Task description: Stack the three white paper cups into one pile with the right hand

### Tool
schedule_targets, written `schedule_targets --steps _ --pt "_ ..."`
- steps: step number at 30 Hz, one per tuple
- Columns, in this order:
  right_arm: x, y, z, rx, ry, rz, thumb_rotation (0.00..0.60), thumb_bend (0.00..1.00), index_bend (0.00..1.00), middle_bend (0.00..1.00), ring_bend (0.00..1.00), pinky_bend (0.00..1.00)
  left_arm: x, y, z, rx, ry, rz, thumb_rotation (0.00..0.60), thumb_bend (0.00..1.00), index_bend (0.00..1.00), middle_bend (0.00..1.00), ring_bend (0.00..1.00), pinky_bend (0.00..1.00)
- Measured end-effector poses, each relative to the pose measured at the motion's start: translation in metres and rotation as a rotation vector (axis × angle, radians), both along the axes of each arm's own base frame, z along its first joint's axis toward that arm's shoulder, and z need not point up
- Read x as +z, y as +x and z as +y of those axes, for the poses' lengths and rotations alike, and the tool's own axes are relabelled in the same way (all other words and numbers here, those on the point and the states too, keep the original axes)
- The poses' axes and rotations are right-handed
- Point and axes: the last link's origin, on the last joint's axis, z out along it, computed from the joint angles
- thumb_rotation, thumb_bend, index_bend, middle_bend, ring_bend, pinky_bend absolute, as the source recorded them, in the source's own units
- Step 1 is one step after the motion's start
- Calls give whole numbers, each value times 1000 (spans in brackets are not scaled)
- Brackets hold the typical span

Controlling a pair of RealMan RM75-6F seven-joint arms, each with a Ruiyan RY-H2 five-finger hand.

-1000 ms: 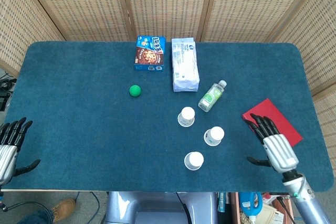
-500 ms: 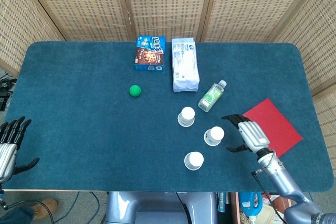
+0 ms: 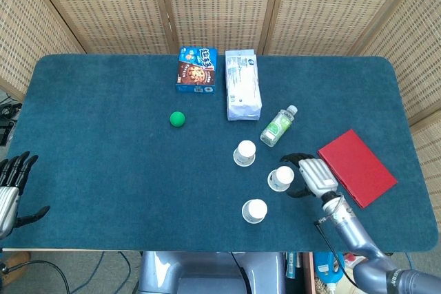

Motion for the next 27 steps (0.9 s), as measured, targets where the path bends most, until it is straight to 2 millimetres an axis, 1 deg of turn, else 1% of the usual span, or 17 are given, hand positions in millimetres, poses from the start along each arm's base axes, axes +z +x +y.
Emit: schedule_targets --steps 3,11,15,22,24,27 --pt "-4 0 -2 -8 0 1 600 264 358 418 312 298 0 0 1 0 -1 -3 600 179 0 0 0 0" --pt "-8 -2 -6 -13 -23 4 600 388 429 483 386 298 0 0 2 1 -5 -2 600 179 0 0 0 0" --pt "-9 -3 -8 -11 -32 9 600 391 445 508 436 312 0 0 2 2 -9 -5 600 179 0 0 0 0" --pt "-8 -1 -8 6 -46 8 600 391 458 519 444 327 -1 -1 3 5 -14 -4 600 179 0 0 0 0" --pt "-6 2 -8 16 -50 2 600 391 458 519 444 326 -1 -1 3 6 -13 -5 600 179 0 0 0 0" --pt "2 13 -5 61 -67 -13 600 390 458 519 443 326 -1 0 3 5 -14 -7 600 179 0 0 0 0"
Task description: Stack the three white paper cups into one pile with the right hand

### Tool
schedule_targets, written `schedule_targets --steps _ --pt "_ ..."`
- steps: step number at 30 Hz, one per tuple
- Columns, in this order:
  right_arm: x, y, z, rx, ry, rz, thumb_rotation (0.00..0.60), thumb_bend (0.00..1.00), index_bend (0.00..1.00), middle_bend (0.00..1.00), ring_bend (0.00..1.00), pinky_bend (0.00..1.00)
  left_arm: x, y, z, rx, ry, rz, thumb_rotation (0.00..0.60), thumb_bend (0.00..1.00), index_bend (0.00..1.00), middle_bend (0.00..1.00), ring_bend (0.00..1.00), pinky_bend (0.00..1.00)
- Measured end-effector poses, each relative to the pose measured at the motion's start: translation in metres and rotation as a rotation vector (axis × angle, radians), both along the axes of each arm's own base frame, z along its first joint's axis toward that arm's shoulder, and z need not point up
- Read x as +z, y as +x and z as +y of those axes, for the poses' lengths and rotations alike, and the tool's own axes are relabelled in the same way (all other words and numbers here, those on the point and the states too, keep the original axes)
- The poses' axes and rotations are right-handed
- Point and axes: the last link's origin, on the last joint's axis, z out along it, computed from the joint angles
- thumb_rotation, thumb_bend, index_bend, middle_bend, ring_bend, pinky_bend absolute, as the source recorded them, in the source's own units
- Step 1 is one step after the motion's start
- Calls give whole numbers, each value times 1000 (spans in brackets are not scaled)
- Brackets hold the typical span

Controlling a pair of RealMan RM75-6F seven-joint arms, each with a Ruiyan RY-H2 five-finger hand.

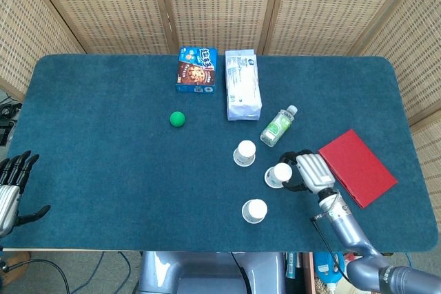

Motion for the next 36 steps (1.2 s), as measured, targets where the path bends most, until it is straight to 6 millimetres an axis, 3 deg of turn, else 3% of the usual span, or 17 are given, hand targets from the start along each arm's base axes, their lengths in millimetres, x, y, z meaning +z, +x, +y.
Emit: schedule_targets --steps 5,10,25,36 --pt "20 30 3 95 -40 -23 600 390 460 521 444 327 0 1 0 0 -3 -1 600 179 0 0 0 0" --pt "33 58 -13 159 -91 -20 600 390 460 519 444 326 0 0 -1 1 -2 -5 600 179 0 0 0 0" --pt "12 98 -46 119 -81 2 600 391 460 517 443 326 6 -4 2 19 10 -23 600 179 0 0 0 0" --pt "-1 104 -57 65 -88 1 600 390 460 511 443 326 8 -6 2 25 10 -33 600 179 0 0 0 0"
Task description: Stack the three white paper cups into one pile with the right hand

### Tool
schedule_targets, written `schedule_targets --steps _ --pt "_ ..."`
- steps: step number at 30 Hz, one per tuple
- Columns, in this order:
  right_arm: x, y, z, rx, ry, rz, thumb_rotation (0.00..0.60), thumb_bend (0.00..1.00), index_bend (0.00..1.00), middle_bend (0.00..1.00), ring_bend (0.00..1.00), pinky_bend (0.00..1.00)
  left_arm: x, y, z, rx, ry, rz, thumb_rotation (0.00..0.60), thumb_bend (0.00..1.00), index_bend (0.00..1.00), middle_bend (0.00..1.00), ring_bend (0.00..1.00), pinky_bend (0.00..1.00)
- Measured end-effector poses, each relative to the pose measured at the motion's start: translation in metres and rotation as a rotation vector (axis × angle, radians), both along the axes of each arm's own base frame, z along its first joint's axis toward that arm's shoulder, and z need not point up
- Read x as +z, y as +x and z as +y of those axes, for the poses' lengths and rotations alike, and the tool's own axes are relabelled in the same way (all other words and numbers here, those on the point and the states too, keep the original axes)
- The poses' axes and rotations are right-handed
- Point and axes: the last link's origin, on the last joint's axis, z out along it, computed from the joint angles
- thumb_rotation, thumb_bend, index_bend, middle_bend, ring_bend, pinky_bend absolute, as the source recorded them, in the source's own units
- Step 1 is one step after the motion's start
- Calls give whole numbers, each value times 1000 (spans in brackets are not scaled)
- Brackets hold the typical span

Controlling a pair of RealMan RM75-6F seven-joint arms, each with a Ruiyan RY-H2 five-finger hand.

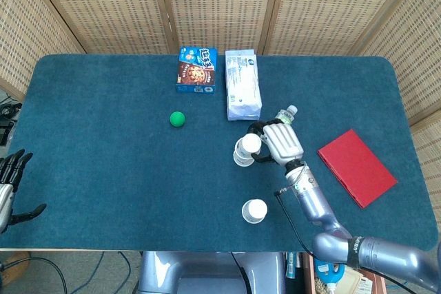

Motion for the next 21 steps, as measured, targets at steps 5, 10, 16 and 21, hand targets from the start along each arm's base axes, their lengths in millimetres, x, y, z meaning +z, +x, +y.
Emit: schedule_targets --steps 5,10,16,21 --pt "-3 4 -2 -3 3 7 600 390 460 482 443 326 1 0 0 0 2 -4 600 178 0 0 0 0" --pt "-8 7 -1 -4 17 36 600 174 303 232 303 251 2 -1 1 3 2 -7 600 179 0 0 0 0" --pt "-11 6 3 -11 71 108 600 0 130 0 4 10 3 -1 1 2 5 -9 600 179 0 0 0 0" --pt "-6 12 11 15 79 126 600 0 130 0 0 0 3 -1 1 1 3 -9 600 179 0 0 0 0"
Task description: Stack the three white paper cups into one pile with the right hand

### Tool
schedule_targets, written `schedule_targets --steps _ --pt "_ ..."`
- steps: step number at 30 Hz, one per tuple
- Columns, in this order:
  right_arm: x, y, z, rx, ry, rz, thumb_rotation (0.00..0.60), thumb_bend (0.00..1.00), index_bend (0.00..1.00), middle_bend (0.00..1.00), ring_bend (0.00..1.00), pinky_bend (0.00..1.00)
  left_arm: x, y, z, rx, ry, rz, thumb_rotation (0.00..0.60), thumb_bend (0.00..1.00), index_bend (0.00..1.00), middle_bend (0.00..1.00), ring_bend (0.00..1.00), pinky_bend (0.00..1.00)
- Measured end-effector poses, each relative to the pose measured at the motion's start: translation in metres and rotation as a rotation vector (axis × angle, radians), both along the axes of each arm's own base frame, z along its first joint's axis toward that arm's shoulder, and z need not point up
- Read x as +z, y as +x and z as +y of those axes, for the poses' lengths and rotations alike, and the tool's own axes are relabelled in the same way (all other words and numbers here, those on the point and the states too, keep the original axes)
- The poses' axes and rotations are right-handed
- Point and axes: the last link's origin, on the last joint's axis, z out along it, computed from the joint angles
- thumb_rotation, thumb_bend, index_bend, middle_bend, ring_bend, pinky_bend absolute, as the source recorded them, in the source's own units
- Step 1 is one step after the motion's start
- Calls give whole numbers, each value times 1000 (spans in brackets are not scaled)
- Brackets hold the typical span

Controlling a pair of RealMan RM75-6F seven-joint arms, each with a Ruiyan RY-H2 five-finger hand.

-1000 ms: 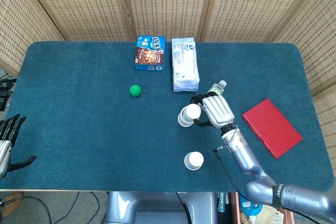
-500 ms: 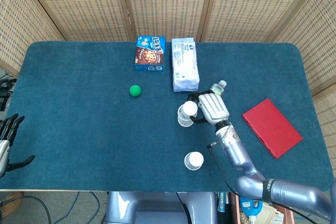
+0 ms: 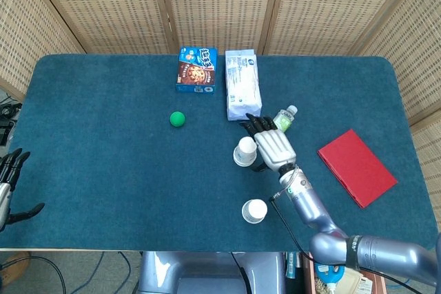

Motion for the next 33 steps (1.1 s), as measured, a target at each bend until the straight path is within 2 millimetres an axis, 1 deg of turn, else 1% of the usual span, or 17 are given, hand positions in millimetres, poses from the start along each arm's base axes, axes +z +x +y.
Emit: schedule_targets --steps 2,5,9,14,16,18,20,23,27,29,31,33 --pt "4 3 5 20 -4 0 600 0 130 9 0 0 0 0 0 -1 -1 0 600 180 0 0 0 0" --pt "9 4 15 62 4 6 600 0 130 52 0 0 0 0 -1 -2 -2 0 600 179 0 0 0 0" --pt "12 -1 38 141 60 23 600 0 130 106 0 0 -1 1 -2 -6 -3 5 600 179 0 0 0 0" --pt "8 -16 72 249 163 38 600 0 130 135 14 16 -4 2 -3 -9 -9 13 600 179 0 0 0 0" --pt "2 -26 86 266 218 41 600 0 130 140 23 21 -5 3 -3 -10 -10 15 600 179 0 0 0 0" --pt "-4 -35 94 267 253 49 600 0 130 141 28 21 -6 3 -3 -9 -9 17 600 178 0 0 0 0" --pt "-11 -41 99 265 277 62 600 0 130 146 37 25 -6 2 -3 -7 -9 18 600 179 0 0 0 0" --pt "-19 -43 102 266 301 75 600 0 142 164 59 60 -6 1 -3 -5 -8 20 600 179 0 0 0 0" --pt "-25 -44 102 271 306 88 600 3 174 203 106 161 -5 1 -2 -3 -7 18 600 179 0 0 0 0" --pt "-29 -46 100 273 297 105 600 25 204 247 160 230 -5 1 -1 -1 -5 15 600 179 0 0 0 0" --pt "-32 -48 98 267 291 115 600 77 251 338 270 286 -4 1 -1 0 -5 14 600 180 0 0 0 0" --pt "-33 -49 97 263 287 119 600 135 297 417 357 308 -4 1 -1 0 -5 13 600 179 0 0 0 0"
